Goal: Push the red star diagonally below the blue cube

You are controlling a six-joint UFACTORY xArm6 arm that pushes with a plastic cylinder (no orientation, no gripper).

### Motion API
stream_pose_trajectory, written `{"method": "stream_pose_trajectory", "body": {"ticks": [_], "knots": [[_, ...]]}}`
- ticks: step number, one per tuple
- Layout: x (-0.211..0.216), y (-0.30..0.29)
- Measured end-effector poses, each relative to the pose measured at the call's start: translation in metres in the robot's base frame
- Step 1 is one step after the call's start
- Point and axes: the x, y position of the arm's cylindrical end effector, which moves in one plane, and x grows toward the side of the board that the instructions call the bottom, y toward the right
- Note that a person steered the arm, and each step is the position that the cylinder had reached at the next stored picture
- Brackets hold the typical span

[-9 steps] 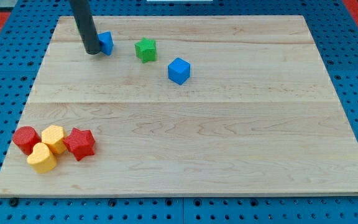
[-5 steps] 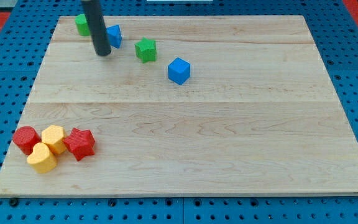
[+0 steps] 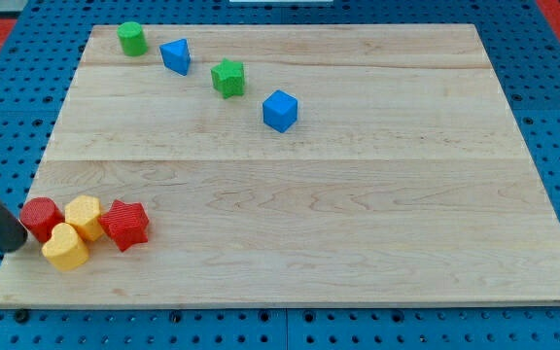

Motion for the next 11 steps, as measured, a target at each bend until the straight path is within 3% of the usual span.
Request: {"method": "stream_pose_trajectory", "body": {"ticks": [2, 5, 8, 11], "knots": [[-0.028, 0.059], [0.001, 0.111], [-0.067, 0.220], [-0.098, 0.178]]}}
